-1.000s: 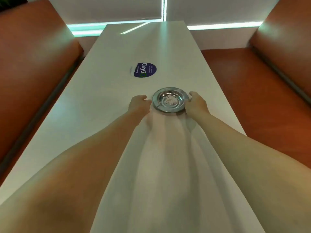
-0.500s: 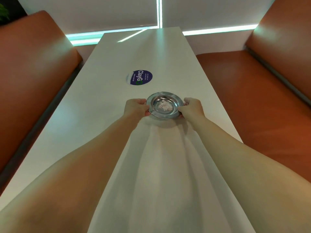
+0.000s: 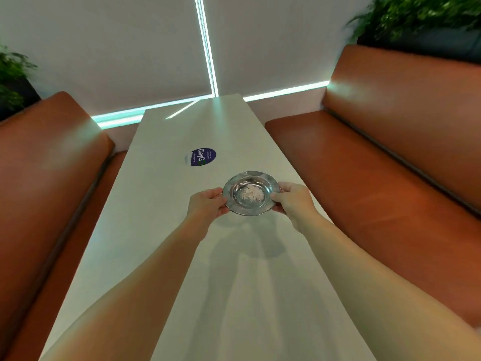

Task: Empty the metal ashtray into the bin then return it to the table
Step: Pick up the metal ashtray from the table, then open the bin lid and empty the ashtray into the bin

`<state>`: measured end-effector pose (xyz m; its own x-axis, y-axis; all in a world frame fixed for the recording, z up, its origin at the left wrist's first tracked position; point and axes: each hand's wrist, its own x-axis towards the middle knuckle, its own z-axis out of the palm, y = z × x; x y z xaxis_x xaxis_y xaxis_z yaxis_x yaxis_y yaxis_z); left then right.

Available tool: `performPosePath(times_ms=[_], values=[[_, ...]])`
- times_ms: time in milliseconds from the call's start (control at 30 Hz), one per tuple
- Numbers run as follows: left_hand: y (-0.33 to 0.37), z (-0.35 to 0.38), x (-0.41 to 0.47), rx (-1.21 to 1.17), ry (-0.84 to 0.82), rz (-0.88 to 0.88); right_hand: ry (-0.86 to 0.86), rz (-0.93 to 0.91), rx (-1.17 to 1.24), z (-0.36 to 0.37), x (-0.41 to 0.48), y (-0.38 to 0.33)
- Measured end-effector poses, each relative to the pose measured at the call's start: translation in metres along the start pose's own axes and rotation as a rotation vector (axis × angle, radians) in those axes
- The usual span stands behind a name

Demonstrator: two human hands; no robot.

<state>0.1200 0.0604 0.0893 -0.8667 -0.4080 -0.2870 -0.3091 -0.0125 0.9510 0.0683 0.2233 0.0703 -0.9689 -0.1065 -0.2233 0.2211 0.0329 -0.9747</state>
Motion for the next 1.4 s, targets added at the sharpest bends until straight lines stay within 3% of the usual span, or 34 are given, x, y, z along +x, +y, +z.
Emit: performPosePath(times_ms=[367,767,1067,1400], values=[[-0.019,-0.005,-0.174,0.105,-0.347,0.116,0.222,-0.047,0.084,-0.068,-0.214,0.02],[-0.102,0.067,-0.314,0.121,-0.635,0.018,0.414,-0.046,0.174,-0.171,-0.383,0.109],[-0.111,0.146,-0.362,0.21,-0.647,0.049,0.442,-0.018,0.176,-0.257,-0.417,0.119],[-0.161,0.219,-0.405,0.078,-0.559,-0.024,0.346,0.046,0.135,-0.352,-0.418,0.138]])
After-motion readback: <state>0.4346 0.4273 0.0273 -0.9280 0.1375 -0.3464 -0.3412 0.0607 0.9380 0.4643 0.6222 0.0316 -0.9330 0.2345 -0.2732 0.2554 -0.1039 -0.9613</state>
